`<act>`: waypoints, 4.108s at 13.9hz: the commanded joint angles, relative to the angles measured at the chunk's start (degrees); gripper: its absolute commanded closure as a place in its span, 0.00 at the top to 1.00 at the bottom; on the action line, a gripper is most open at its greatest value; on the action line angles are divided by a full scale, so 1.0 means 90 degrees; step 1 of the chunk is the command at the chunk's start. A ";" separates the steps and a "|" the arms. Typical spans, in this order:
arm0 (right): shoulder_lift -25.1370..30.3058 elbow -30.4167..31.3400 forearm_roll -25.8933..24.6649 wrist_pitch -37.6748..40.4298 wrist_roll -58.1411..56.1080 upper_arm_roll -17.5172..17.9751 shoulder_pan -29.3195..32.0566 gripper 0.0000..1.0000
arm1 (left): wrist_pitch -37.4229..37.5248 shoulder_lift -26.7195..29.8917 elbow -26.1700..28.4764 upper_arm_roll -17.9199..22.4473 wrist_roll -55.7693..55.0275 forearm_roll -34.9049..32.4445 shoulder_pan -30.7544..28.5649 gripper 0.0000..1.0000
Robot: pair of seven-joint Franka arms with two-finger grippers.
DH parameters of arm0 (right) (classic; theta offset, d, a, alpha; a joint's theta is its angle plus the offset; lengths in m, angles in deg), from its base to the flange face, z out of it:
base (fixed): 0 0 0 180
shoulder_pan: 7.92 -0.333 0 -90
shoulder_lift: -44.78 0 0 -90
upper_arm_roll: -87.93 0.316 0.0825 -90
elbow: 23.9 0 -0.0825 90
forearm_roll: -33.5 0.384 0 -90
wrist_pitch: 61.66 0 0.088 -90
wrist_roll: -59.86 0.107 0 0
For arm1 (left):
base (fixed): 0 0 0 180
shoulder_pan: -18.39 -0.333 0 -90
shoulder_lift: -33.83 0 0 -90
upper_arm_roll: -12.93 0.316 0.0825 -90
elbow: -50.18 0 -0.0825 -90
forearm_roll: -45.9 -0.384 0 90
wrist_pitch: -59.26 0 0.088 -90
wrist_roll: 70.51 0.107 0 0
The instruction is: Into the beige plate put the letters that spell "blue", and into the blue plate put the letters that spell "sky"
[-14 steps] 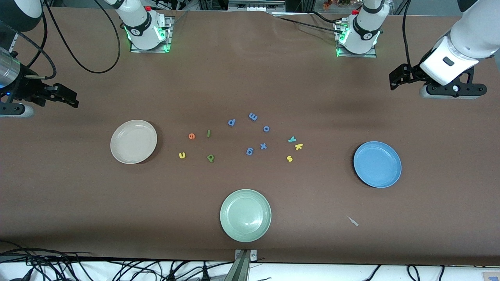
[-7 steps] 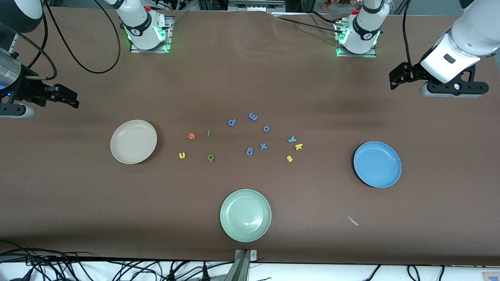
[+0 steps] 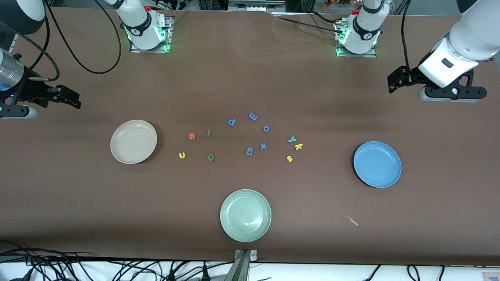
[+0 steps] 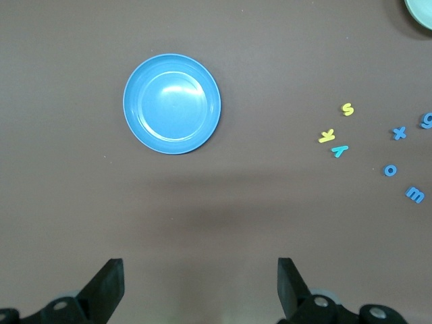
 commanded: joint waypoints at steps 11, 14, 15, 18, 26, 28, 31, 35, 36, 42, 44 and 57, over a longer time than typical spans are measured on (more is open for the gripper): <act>-0.0908 -0.0055 0.0089 -0.0244 -0.0297 0.0014 -0.0646 1.00 | -0.0729 -0.0808 0.0279 -0.0285 0.0017 0.0038 0.0220 1.00; -0.1269 -0.0055 0.0216 -0.0703 -0.0287 0.0014 -0.0831 1.00 | -0.2016 -0.1112 0.0902 -0.0285 -0.0061 0.0573 0.0376 1.00; -0.1445 -0.0055 0.0274 -0.0879 -0.0287 0.0014 -0.0909 1.00 | -0.2223 -0.1267 0.1040 -0.0285 -0.0061 0.0779 0.0425 1.00; -0.1914 -0.0055 0.0285 -0.1494 0.0072 0.0014 -0.1319 1.00 | -0.3313 -0.1649 0.1381 -0.0401 -0.0071 0.0995 0.0542 1.00; -0.3076 0.0052 0.0314 -0.3124 0.0533 0.0023 -0.1886 1.00 | -0.5653 -0.3269 0.1676 -0.0236 -0.0774 0.0937 0.1587 1.00; -0.3185 0.0227 0.0450 -0.3496 0.0688 0.0140 -0.1926 1.00 | -0.5974 -0.3485 0.1647 -0.0051 -0.0774 0.0937 0.1831 1.00; -0.3272 0.0764 0.0480 -0.4461 0.0846 0.0228 -0.1945 1.00 | -0.6014 -0.3739 0.1569 0.0125 -0.0784 0.0947 0.2065 0.97; -0.3351 0.1388 0.0480 -0.5418 0.0836 0.0258 -0.1994 1.00 | -0.6454 -0.4062 0.1549 0.0369 -0.0804 0.0937 0.2359 0.89; -0.3380 0.1526 0.0480 -0.5634 0.0817 0.0258 -0.1994 1.00 | -0.6454 -0.4072 0.1549 0.0370 -0.0813 0.0937 0.2398 0.71; -0.3566 0.1557 0.0490 -0.5734 0.0865 0.0297 -0.1994 0.99 | -0.6512 -0.4247 0.1578 0.0418 -0.0794 0.0889 0.2554 0.34; -0.3673 0.1518 0.0490 -0.5802 0.0885 0.0297 -0.2014 0.95 | -0.6503 -0.4228 0.1578 0.0448 -0.0765 0.0626 0.2545 0.30; -0.3673 0.1469 0.0490 -0.5822 0.0885 0.0297 -0.1994 0.23 | -0.6104 -0.3731 0.1411 0.0438 -0.1058 0.0810 0.2574 0.84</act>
